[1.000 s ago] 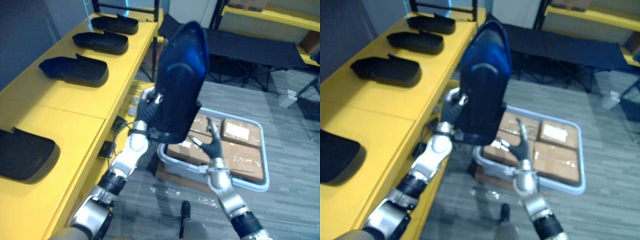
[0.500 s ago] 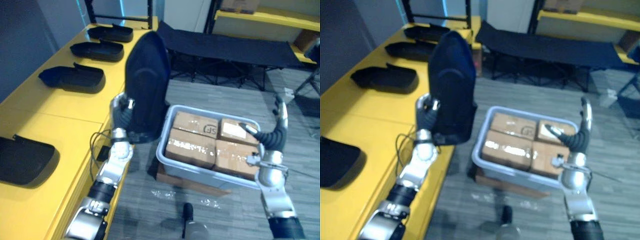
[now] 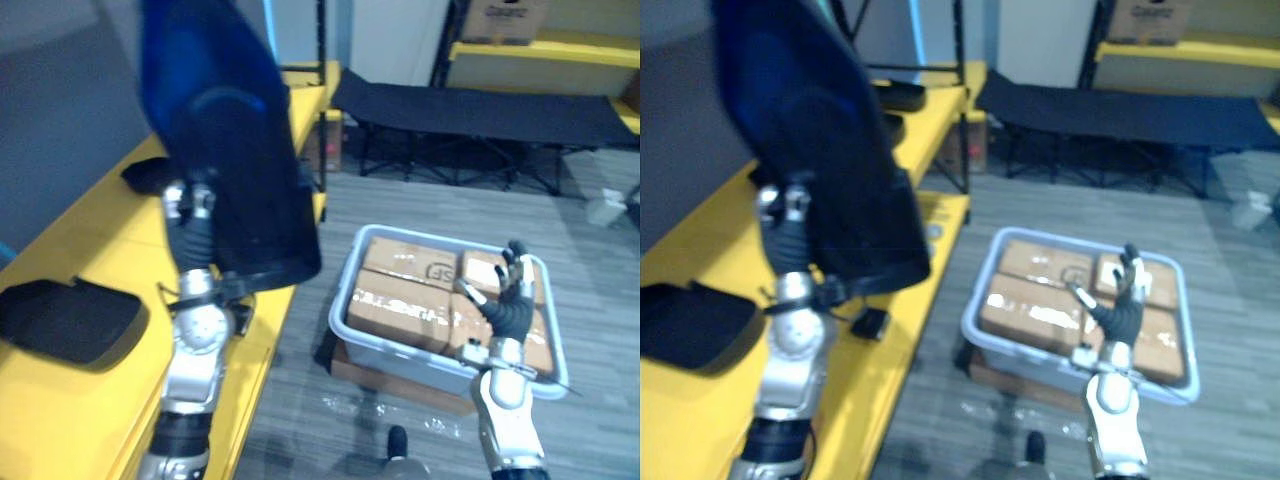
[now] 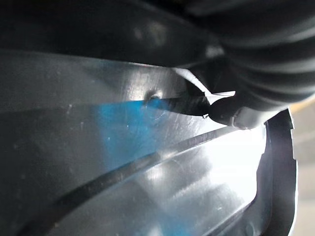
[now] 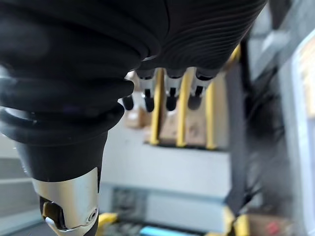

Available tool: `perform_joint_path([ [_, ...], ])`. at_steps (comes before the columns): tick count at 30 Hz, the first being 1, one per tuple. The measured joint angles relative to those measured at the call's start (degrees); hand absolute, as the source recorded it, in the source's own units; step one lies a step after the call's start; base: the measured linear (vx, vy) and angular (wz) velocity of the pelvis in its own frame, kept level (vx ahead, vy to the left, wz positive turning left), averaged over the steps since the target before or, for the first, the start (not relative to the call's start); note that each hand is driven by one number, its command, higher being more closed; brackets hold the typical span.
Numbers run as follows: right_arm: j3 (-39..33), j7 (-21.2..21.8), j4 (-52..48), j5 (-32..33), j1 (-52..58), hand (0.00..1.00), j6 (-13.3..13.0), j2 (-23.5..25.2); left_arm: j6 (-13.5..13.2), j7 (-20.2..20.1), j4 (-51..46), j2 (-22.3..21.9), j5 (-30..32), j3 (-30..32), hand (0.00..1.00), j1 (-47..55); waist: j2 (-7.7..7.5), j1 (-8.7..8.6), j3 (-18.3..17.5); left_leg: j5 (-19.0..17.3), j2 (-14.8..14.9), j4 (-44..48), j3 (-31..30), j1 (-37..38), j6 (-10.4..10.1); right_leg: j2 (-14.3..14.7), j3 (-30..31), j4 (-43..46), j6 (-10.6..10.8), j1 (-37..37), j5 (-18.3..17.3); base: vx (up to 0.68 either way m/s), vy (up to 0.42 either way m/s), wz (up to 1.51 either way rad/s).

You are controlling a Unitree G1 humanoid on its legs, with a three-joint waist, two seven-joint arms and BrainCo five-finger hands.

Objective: Walk over and take plastic housings, then place them on the shelf

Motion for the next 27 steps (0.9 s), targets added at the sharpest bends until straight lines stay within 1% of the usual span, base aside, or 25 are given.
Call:
perform_joint_path([
  [1,0.47,0.61,0.18,0.28,-0.31,0.00,-0.40,-0.14,-0.07,-0.06,-0.68,0.44,-0.78,2.01,1.00,1.40,0.08,0.69,-0.22,0.11,0.01,0.07,-0.81,-0.59,-0.03,-0.04,-0.82,-0.03,0.10,0.09,-0.17,-0.05,-0.045,0.71],
  [3,2.23,4.24,0.95,2.58,-2.60,0.00,-0.66,-0.95,-0.47,-0.34,-2.30,1.35,-2.40,10.29,1.00,6.72,0.11,3.94,-0.42,1.00,0.00,-0.44,-3.73,-2.34,-0.21,-0.21,-3.71,-0.03,0.08,0.43,-0.62,-0.01,-0.050,0.62],
  [4,2.81,5.40,1.32,3.58,-3.14,0.00,-0.66,-1.07,-0.47,-0.32,-2.33,1.35,-2.41,11.99,1.00,7.91,0.12,4.71,-0.43,1.35,0.00,-0.73,-4.65,-2.57,-0.24,-0.25,-4.60,-0.03,0.18,0.84,-0.84,0.02,-0.045,0.61],
  [6,5.22,9.05,3.24,5.91,-5.33,0.00,-0.65,-1.31,-0.51,-0.37,-2.32,1.30,-2.39,17.48,1.00,12.82,0.08,7.60,-0.83,2.34,0.00,-1.87,-7.36,-2.72,-0.54,-0.24,-7.45,-0.02,0.48,2.19,-0.95,0.10,-0.047,0.96],
  [7,10.98,13.46,8.54,7.81,-10.45,0.00,-0.48,-1.14,-2.84,0.27,0.53,0.94,-2.50,27.55,1.00,20.05,0.09,13.81,-1.86,2.91,-0.51,-1.94,-12.11,-3.99,-0.49,-0.53,-12.84,0.47,0.47,4.29,-1.07,0.15,-0.029,1.32],
  [9,13.23,14.76,10.76,7.78,-12.35,0.00,-0.34,-0.64,-4.01,1.39,1.39,0.82,-2.56,31.97,1.00,23.00,-0.12,16.24,-2.10,3.24,-1.56,-2.01,-14.79,-4.72,-0.09,-1.37,-15.40,0.42,0.61,5.75,-1.20,0.08,0.021,0.93],
  [10,13.71,14.85,10.98,7.77,-12.56,0.00,-0.33,-0.46,-4.47,1.68,1.53,0.80,-2.61,32.84,1.00,23.68,-0.19,16.97,-2.14,3.26,-1.86,-2.03,-15.02,-4.65,-0.05,-1.69,-15.81,0.38,0.80,6.00,-1.35,0.09,-0.010,1.35],
  [11,16.81,12.20,15.01,6.47,-15.77,0.00,2.23,2.85,-11.98,-0.22,1.90,-8.35,-7.35,44.31,1.00,31.48,0.51,22.67,-3.77,3.12,-3.47,-1.90,-21.06,-5.58,0.23,-2.45,-22.65,0.50,2.59,9.99,-4.60,0.09,-0.026,1.12],
  [14,16.88,12.18,15.01,6.47,-15.79,0.00,2.23,2.84,-12.01,-0.72,1.89,-8.36,-7.34,44.26,1.00,30.92,0.27,22.62,-3.79,2.97,-3.53,-1.76,-21.03,-5.58,0.31,-2.52,-22.67,0.50,2.61,10.01,-4.67,0.10,-0.020,0.71],
  [15,16.49,9.55,15.04,5.32,-15.85,0.00,5.82,2.88,-13.64,-5.10,1.89,-10.78,-10.09,44.80,1.00,30.26,-0.35,22.96,-3.35,2.65,-5.48,-0.97,-26.79,-7.00,0.71,-2.95,-29.05,0.54,3.93,13.94,-6.04,0.18,-0.031,1.14],
  [16,16.75,9.61,15.04,5.06,-16.28,0.00,5.99,3.07,-13.91,-5.10,1.89,-11.31,-11.53,44.99,1.00,30.57,-0.25,23.57,-3.29,2.65,-5.53,-0.82,-27.02,-7.46,0.71,-2.96,-29.27,0.81,3.96,13.84,-6.07,0.19,-0.030,1.15],
  [17,16.68,9.59,15.04,5.00,-16.49,0.00,5.99,3.04,-13.95,-5.09,1.89,-11.66,-11.59,45.11,1.00,30.66,-0.34,23.76,-3.26,2.66,-5.52,-0.72,-27.11,-7.41,0.70,-3.05,-29.29,1.15,3.93,13.83,-6.09,0.07,-0.006,0.13],
  [18,16.36,9.55,15.04,5.00,-16.79,0.00,6.00,2.96,-13.95,-5.20,1.87,-12.23,-11.58,45.36,1.00,30.77,-0.04,24.16,-3.01,2.68,-5.65,-0.67,-27.35,-7.50,0.70,-3.26,-29.50,1.76,3.91,13.92,-6.16,0.07,-0.007,0.29],
  [19,15.87,9.34,14.95,4.95,-16.66,0.00,6.02,2.94,-13.94,-5.63,1.27,-12.63,-11.60,45.23,1.00,30.38,-0.09,23.71,-2.69,3.17,-6.34,-0.29,-27.03,-8.92,0.81,-3.69,-31.48,2.23,4.10,14.70,-6.45,0.07,-0.011,0.64],
  [20,14.84,8.91,14.87,4.84,-16.26,0.00,6.02,2.87,-13.93,-6.14,0.53,-12.58,-11.62,44.60,1.00,30.06,-0.40,22.43,-2.48,3.80,-7.05,0.54,-26.39,-10.07,1.20,-4.16,-33.74,2.47,4.29,15.59,-6.74,0.05,-0.011,1.23],
  [21,12.41,7.84,14.44,3.58,-14.84,0.00,6.30,2.67,-13.87,-8.02,-1.21,-12.48,-11.67,43.65,1.00,29.65,-0.64,20.54,-2.31,4.80,-7.43,1.38,-23.66,-11.68,1.77,-4.61,-37.20,3.22,3.76,16.55,-7.35,0.04,0.004,1.51],
  [22,8.75,6.22,13.25,0.96,-12.10,0.00,6.77,2.56,-13.89,-10.72,-3.74,-12.09,-11.87,43.40,1.00,28.87,-1.28,19.75,-1.94,6.38,-8.19,0.97,-22.45,-12.84,2.33,-5.52,-38.79,5.20,2.18,16.82,-9.65,0.09,0.064,1.77],
  [23,5.00,6.11,11.60,-0.36,-8.76,0.00,6.62,1.50,-14.08,-10.87,-6.26,-11.28,-11.99,40.84,1.00,27.65,-1.11,19.35,-0.09,8.05,-9.97,1.77,-23.23,-13.01,3.13,-7.12,-33.10,10.52,-3.77,16.85,-12.53,0.14,0.176,1.57],
  [24,2.51,6.07,11.31,-1.35,-6.99,0.00,6.60,0.38,-14.40,-10.72,-7.33,-10.72,-12.22,37.97,1.00,26.54,-0.06,17.80,1.47,8.82,-10.51,2.65,-24.27,-13.14,3.89,-7.75,-26.21,15.07,-6.95,16.48,-14.03,0.18,0.371,2.37],
  [25,-1.24,5.03,9.77,-2.44,-3.00,0.00,6.64,-0.62,-16.13,-11.60,-7.29,-6.71,-13.74,31.47,1.00,24.09,2.79,13.20,3.05,9.51,-10.82,2.82,-30.94,-14.37,3.14,-3.55,-9.52,22.13,-2.23,15.19,-21.37,0.10,0.435,2.77],
  [26,-4.23,4.55,8.36,-3.33,-0.08,0.00,5.85,-0.02,-16.14,-11.91,-5.96,-2.24,-13.48,27.46,1.00,20.58,2.84,11.73,5.11,10.89,-12.13,2.37,-33.93,-14.25,2.31,-0.27,-0.60,24.37,-0.05,14.49,-24.69,-0.01,0.293,2.06],
  [27,-3.67,4.83,8.20,-4.21,-1.39,0.00,4.95,0.84,-16.18,-12.11,-5.62,1.48,-12.96,27.38,1.00,20.14,-0.01,12.49,7.26,11.37,-13.14,1.28,-31.15,-12.98,2.16,-1.27,4.34,26.33,-0.45,10.89,-25.88,-0.11,0.074,0.60],
])
